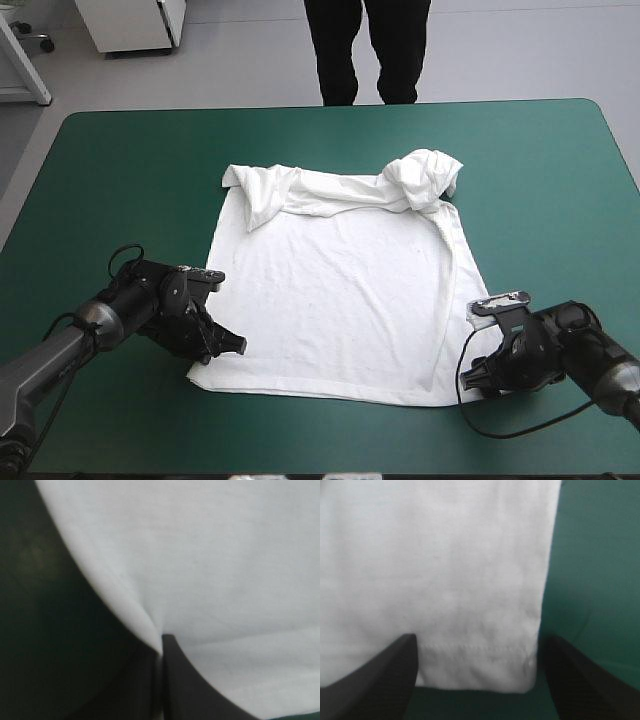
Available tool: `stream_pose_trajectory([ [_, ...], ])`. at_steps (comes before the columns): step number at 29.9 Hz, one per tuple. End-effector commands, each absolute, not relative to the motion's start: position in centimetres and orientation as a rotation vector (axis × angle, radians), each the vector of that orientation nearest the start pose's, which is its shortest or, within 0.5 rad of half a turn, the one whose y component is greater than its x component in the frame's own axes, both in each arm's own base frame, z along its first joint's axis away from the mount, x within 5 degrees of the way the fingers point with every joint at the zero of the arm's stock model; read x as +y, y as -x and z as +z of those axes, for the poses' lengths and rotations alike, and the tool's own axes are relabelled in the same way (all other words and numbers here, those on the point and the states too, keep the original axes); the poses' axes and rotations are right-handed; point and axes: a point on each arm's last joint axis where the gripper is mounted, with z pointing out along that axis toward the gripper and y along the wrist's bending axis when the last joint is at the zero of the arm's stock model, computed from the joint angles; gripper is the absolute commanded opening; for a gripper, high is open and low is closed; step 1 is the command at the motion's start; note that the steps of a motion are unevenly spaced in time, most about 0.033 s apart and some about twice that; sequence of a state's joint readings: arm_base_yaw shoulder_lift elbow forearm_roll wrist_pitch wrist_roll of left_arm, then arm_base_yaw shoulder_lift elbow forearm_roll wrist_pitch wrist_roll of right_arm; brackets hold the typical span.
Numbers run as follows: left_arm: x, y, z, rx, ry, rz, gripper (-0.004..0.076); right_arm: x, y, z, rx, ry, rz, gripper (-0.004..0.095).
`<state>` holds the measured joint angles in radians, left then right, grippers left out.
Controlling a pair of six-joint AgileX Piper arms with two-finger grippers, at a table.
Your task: Fold the cloth
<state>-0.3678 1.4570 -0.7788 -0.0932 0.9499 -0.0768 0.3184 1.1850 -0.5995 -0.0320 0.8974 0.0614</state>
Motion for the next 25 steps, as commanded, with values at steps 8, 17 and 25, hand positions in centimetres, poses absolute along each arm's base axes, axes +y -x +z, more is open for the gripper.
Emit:
stream_pose_trajectory([
  [8, -9.2, -20.4, 17.9, 3.187, -0.337, -0.163, -0.0009, 5.9, -18.3, 18.7, 3.046, 0.413, -0.005, 0.0481],
  [17, -9.4, -21.0, 18.3, 3.133, -0.376, -0.171, -0.0009, 6.3, -18.8, 18.7, 3.007, 0.348, 0.048, -0.0017],
  [25, -9.1, -21.1, 26.2, 2.902, -0.41, -0.191, -0.0009, 6.7, -20.0, 25.2, 2.854, 0.318, 0.095, -0.0017],
])
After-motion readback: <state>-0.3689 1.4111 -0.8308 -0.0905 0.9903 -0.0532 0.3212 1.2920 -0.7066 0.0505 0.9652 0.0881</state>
